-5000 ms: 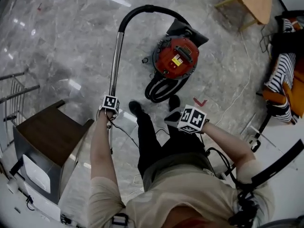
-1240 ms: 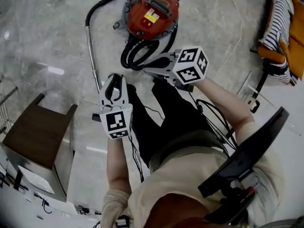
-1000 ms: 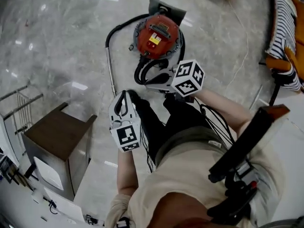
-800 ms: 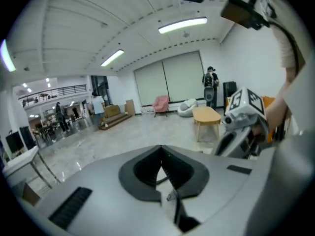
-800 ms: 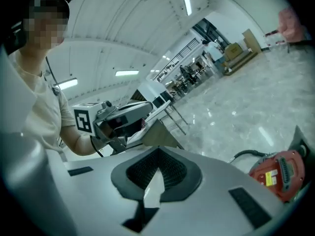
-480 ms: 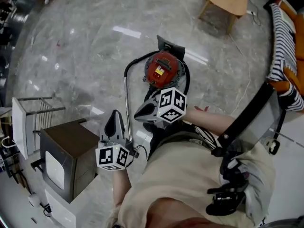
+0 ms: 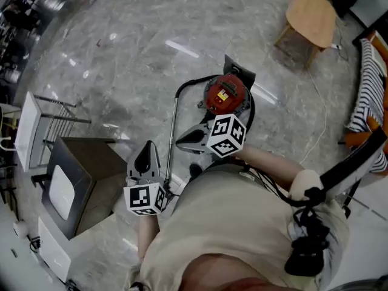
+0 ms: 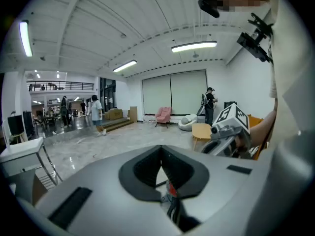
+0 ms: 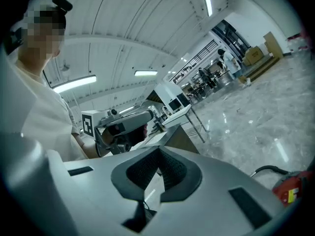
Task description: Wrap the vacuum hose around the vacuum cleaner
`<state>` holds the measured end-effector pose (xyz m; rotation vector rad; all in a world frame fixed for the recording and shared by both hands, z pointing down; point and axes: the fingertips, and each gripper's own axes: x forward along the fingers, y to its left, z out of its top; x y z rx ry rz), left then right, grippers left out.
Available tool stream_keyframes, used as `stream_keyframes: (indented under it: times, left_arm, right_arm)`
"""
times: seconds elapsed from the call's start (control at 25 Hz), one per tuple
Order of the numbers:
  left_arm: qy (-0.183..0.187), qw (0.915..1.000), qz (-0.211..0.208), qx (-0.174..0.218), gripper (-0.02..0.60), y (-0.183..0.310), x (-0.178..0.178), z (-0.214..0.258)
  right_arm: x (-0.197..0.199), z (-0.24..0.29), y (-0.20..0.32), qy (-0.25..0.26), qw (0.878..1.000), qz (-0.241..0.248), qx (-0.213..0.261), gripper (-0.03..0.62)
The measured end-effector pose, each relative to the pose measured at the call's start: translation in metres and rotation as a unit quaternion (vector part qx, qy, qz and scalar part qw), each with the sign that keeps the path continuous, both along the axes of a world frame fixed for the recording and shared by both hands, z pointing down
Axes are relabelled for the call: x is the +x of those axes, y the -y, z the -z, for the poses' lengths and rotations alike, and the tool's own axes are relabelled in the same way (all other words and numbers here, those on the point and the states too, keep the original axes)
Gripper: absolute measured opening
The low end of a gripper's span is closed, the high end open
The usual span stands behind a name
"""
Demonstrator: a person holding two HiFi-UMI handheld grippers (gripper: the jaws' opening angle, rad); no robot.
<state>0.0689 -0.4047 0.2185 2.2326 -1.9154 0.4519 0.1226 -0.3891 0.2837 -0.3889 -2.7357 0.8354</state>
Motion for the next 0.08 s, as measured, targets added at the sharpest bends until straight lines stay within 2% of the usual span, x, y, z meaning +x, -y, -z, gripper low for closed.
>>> stream_keyframes:
  times: [0.08]
  left_arm:
    - [0.017,0.9991,-0.039,0.004,0.006,0.0010,-0.0021,0.0047]
  right_arm:
    - [-0.0050,0.0074,-0.0019,0.000,0.999,-0.032,-0.001,0.005]
